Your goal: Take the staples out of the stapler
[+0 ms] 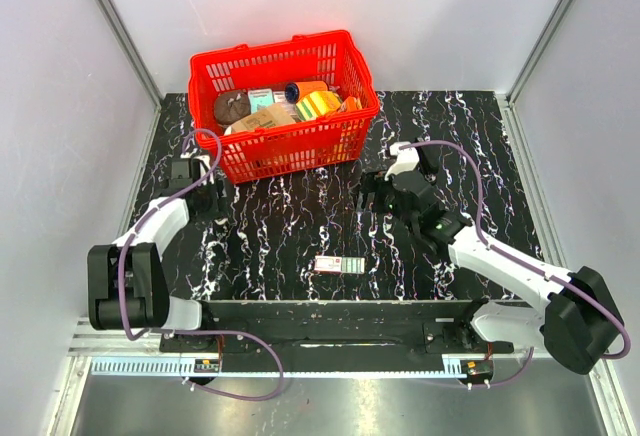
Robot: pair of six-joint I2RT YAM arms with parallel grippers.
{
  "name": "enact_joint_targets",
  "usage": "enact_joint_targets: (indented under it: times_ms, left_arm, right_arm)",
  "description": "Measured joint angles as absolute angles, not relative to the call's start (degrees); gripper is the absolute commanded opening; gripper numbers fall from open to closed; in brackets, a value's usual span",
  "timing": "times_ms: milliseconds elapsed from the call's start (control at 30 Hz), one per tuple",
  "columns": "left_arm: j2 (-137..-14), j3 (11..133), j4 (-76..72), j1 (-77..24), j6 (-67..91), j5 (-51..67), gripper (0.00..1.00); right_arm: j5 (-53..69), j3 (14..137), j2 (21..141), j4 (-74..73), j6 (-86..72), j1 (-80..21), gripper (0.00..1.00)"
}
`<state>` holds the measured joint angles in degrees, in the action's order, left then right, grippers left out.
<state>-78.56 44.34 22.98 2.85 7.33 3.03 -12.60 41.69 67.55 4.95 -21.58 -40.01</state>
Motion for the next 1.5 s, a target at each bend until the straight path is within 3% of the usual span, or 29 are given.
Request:
enact_joint_targets:
  times_ms: [233, 533, 567, 700, 900, 1233, 1500]
  left_arm:
    - [-79.3, 44.3, 22.9, 3.0, 5.5, 4.3, 0.25]
    - [-70.7, 42.7, 24.5, 1.7, 0.3, 11.0, 0.18]
    - [-68.9, 42.7, 24.4, 0.8, -0.7, 12.0, 0.21]
    - [-65.6, 43.4, 25.6, -2.9, -3.8, 13.9, 0.60]
    - [-65.4, 44.1, 27.6, -3.3, -10.0, 11.9, 0.94]
    - [-57.3, 36.9, 23.2, -2.4, -42.2, 11.5, 0.99]
    - [-70.2, 40.1, 21.8, -0.9, -51.9, 11.4, 0.99]
  right_arm:
    - [-12.9, 41.7, 67.5, 5.4, -20.8, -40.9, 0.83]
    - [-12.8, 41.5, 67.5, 6.2, -20.8, -41.2, 0.78]
    - [-12.8, 41.5, 67.5, 6.2, -20.8, -41.3, 0.78]
    - [-12.5, 41.5, 67.5, 6.2, -20.8, -41.4, 0.80]
    - [-12.4, 40.5, 67.4, 6.3, -20.1, -42.2, 0.86]
    - [-12.6, 39.2, 67.2, 6.3, -18.3, -43.9, 0.87]
    - [-13.1, 39.2, 67.2, 6.7, -17.3, -45.9, 0.86]
